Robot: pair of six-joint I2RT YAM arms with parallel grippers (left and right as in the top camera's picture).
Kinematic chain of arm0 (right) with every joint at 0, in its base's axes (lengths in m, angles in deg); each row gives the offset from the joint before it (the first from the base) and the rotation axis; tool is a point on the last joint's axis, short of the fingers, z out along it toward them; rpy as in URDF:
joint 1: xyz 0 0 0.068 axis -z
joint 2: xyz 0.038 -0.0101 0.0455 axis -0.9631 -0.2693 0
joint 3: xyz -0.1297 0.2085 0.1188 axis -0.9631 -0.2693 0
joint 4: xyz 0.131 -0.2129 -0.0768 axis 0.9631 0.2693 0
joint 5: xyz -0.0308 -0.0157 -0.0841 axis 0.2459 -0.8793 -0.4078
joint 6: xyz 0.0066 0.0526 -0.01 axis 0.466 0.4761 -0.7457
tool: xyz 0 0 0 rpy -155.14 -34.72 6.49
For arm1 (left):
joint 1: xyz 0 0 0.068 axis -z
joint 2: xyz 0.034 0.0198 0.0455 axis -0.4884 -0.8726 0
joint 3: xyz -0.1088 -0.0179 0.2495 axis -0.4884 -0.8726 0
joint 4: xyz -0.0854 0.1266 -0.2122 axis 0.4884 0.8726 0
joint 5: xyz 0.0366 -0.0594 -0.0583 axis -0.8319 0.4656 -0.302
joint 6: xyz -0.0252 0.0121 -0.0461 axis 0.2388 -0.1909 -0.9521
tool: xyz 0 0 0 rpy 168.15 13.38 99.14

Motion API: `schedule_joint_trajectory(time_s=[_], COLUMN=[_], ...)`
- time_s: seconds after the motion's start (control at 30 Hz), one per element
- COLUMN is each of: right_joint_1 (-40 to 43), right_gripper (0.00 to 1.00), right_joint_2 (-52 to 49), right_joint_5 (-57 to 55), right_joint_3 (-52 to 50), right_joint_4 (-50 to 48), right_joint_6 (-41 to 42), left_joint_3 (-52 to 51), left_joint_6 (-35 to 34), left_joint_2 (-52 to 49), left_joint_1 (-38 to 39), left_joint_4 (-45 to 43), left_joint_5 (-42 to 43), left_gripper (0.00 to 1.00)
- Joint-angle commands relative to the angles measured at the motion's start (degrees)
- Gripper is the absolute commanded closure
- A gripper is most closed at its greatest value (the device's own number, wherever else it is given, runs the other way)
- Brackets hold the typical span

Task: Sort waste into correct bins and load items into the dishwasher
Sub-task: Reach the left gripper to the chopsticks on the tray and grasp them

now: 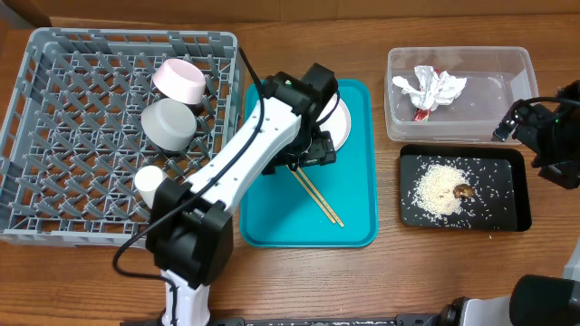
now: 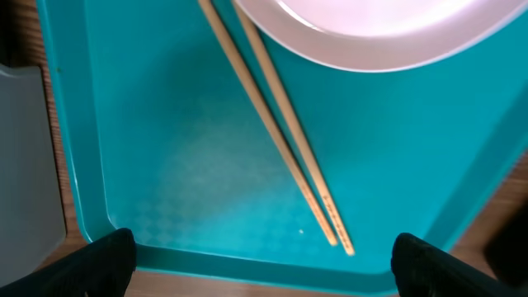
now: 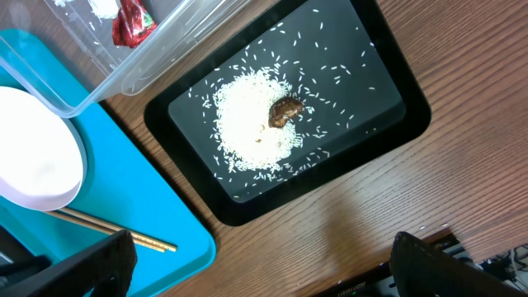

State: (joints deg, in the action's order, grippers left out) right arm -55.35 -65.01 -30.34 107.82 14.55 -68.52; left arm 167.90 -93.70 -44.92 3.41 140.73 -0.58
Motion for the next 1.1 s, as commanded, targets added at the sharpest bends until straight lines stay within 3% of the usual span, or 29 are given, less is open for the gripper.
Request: schedule_joint_trajectory(time_s=[0.0, 0.37, 0.87, 1.0, 1.07], right_joint_1=[-0.04, -0.04, -0.04, -0.04, -0.04], right_gripper=[0.00, 0.00, 0.00, 0.00, 0.00], right_joint_2=[1.05, 1.05, 1.05, 1.05, 1.05], right_joint_5=[-0.28, -0.28, -0.28, -0.28, -0.28], right_joint_3=[1.16, 1.16, 1.16, 1.16, 1.16], right_joint_4=[-0.07, -0.09, -0.07, -0.07, -0.07], right_joint_6=[0.00, -0.02, -0.02, -0.02, -0.02], left_joint_3=[-0.33, -1.09, -13.79, -14.36, -14.36], left_joint_6=[-1.44, -0.83, 1.09, 1.11, 1.11], left_joint_2=[-3.78, -11.32, -11.34, -11.32, -11.32], left_joint_1=[0.39, 0.42, 0.42, 0.33, 0.26], left_joint_4=[0.74, 0.92, -7.30, -7.74, -8.50], left_joint_5=[-0.94, 0.17, 2.01, 1.70, 1.77], left_gripper=[0.00, 0.00, 0.00, 0.13, 0.33])
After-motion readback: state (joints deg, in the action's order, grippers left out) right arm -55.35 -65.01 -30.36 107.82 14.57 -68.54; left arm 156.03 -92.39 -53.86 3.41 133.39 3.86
